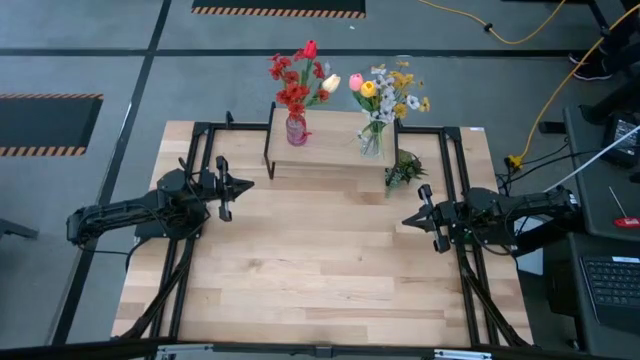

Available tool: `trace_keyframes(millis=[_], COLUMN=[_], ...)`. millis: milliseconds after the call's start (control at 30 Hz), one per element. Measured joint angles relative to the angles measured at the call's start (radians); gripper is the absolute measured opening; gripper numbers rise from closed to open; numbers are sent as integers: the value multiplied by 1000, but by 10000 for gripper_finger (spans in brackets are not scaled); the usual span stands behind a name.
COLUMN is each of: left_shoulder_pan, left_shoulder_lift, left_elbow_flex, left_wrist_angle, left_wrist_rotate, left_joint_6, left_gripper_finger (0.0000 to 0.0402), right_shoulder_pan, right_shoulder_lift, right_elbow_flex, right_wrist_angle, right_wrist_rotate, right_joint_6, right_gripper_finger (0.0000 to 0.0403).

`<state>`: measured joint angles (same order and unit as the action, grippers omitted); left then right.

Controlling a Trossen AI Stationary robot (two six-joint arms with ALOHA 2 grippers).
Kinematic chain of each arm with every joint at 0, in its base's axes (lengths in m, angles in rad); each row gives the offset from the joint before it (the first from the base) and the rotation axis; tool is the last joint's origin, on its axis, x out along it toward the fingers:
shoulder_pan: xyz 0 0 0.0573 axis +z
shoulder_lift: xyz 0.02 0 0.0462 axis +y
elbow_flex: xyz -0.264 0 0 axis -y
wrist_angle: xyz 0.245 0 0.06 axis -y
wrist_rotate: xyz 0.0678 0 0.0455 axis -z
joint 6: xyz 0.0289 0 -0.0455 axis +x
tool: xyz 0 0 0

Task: Pick and place flowers into a vace then onto a shelf
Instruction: Return to Home Position

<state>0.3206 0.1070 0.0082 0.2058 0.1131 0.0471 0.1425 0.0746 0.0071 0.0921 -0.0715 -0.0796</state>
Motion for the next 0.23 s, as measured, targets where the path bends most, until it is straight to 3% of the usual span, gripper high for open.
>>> trace_keyframes(millis=[233], left_shoulder_pan=[0], left_shoulder_lift=[0], left_elbow_flex=[0], left_wrist_angle=[0], left_wrist_rotate=[0], left_joint_6=[0], left_gripper_finger=[10], right_shoulder_pan=[0], right_shoulder_lift=[0], right_elbow_flex=[0], right_wrist_angle=[0], right_wrist_rotate=[0], right_joint_6=[0], right_gripper_finger=[5])
